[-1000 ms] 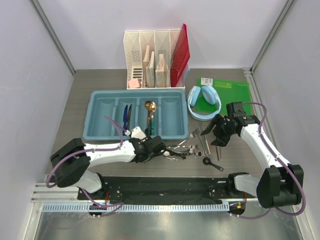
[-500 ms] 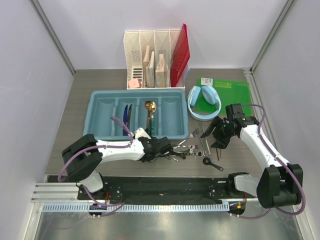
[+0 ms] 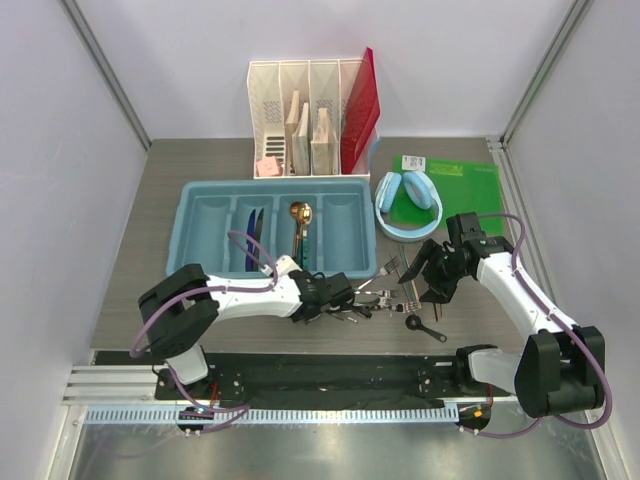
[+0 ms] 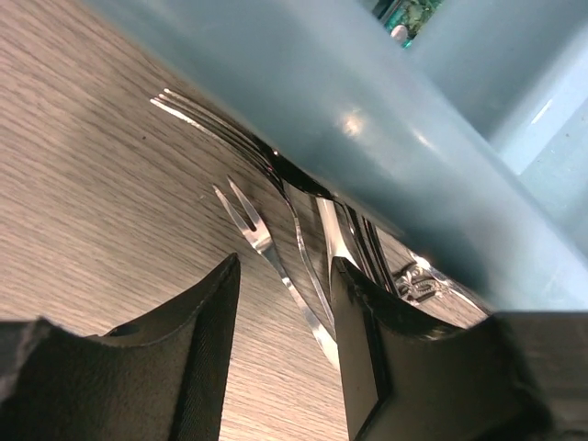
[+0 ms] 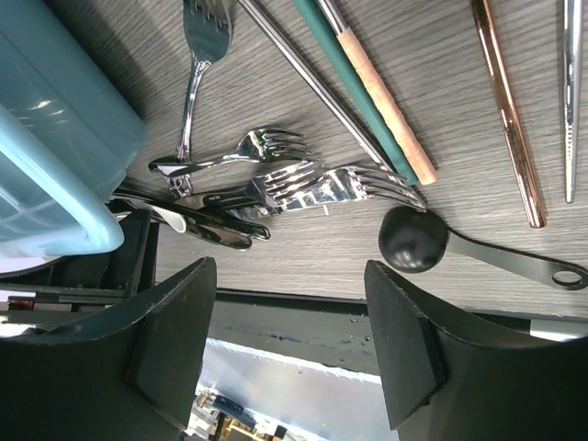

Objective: Sort the eating utensils into containers
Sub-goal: Pick up the fork at the center of the board.

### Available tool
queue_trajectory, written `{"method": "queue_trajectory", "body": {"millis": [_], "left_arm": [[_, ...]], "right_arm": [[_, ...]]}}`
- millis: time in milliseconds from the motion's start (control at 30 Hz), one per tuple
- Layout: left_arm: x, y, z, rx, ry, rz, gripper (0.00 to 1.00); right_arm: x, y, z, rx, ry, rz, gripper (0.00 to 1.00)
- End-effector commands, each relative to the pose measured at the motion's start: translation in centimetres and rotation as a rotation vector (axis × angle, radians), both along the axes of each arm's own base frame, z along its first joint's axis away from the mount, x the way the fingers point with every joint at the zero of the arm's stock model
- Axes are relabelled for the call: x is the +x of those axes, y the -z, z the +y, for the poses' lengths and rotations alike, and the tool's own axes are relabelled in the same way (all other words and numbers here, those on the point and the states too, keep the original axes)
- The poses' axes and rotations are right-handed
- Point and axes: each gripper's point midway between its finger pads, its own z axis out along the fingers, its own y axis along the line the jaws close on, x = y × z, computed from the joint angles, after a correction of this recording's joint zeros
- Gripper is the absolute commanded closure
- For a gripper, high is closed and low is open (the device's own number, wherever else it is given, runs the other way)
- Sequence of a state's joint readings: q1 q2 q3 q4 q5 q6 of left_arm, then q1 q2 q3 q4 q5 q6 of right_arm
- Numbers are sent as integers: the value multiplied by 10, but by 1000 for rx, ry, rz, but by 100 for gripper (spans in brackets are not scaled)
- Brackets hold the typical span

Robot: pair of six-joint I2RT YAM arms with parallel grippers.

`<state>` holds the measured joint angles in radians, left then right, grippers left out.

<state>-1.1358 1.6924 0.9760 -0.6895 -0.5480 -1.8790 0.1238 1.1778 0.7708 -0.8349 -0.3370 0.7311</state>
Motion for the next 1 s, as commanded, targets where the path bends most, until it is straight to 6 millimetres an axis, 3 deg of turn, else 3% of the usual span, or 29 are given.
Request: {"method": "queue_trajectory", "body": {"millis": [0, 200, 400, 733, 967], "left_arm": [[-53, 42, 50, 225, -38, 264, 55], [-67, 50, 53, 219, -85, 347, 59], [-82, 44, 59, 213, -105, 414, 60], [-118, 30, 109, 238, -127, 482, 65], [-115, 15, 128, 292, -74, 429, 65]], "right_arm": [[2, -10, 5, 26, -21, -51, 29], [0, -10, 6, 32, -21, -54, 29], [-3, -9, 6, 36, -23, -46, 29], [1, -6, 7, 40, -20, -43, 29], [7, -4, 10, 52, -19, -33, 30]]}}
